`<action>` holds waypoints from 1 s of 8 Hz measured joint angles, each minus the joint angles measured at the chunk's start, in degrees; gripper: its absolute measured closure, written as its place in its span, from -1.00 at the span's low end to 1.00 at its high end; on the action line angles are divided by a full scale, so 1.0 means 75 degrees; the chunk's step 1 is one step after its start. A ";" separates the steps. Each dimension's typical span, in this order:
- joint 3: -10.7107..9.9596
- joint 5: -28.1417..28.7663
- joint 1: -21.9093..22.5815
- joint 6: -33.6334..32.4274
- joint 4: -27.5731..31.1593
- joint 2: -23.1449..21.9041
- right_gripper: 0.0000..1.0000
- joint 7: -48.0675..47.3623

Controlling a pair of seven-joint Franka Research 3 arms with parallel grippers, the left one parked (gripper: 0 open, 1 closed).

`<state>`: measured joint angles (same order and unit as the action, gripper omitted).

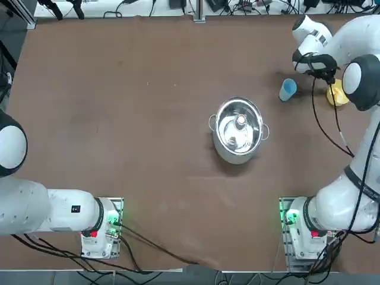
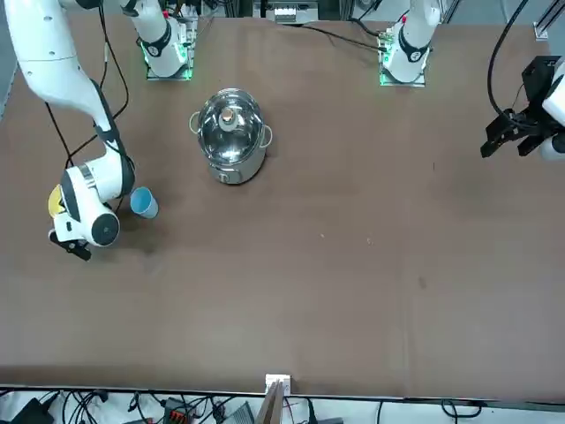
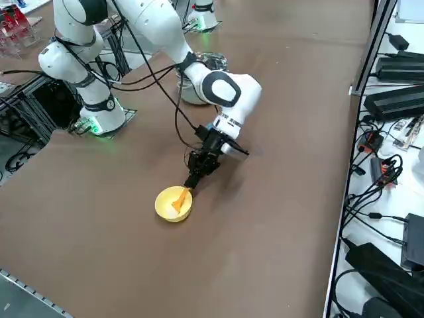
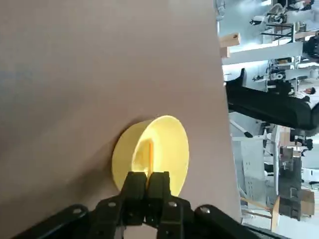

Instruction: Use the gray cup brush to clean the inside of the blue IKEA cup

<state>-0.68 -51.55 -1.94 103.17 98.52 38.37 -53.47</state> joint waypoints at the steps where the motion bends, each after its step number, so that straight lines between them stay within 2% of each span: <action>1: 0.0014 0.0000 0.0003 -0.0234 -0.0228 -0.0007 0.95 0.0148; 4: 0.0066 0.0159 0.0014 -0.0691 -0.0745 -0.0279 0.95 0.0806; 6: 0.0087 0.1120 0.0056 -0.0967 -0.1167 -0.0870 0.95 0.2054; 8: 0.0115 0.2101 0.0260 -0.1614 -0.1782 -0.1430 0.95 0.3113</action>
<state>0.18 -35.79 0.00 91.07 85.15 27.64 -30.12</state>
